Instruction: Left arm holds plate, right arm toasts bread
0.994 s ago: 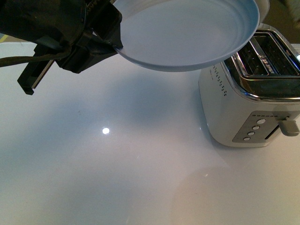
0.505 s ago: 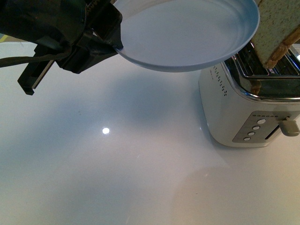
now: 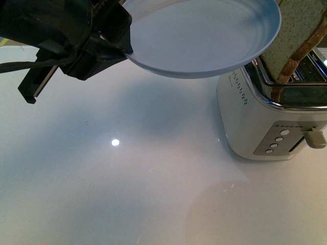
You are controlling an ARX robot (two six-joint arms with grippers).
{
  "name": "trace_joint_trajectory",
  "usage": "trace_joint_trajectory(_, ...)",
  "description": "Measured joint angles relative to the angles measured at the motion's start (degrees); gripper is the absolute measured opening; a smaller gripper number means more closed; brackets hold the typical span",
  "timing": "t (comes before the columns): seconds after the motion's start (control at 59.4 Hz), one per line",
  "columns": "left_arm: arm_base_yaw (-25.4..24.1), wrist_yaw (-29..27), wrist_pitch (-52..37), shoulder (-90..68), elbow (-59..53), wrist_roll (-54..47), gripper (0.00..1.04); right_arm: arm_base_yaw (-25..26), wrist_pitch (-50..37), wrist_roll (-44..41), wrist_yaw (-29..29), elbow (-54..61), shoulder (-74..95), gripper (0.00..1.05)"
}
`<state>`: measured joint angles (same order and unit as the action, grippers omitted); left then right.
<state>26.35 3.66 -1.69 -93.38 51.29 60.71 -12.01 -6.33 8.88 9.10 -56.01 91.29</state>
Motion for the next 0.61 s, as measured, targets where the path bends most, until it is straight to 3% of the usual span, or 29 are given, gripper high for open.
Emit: trace_joint_trajectory(0.606,-0.66,0.83,0.24,-0.02,0.00,-0.02,0.03,1.46,-2.05,-1.22,1.53,-1.57,4.81,0.03)
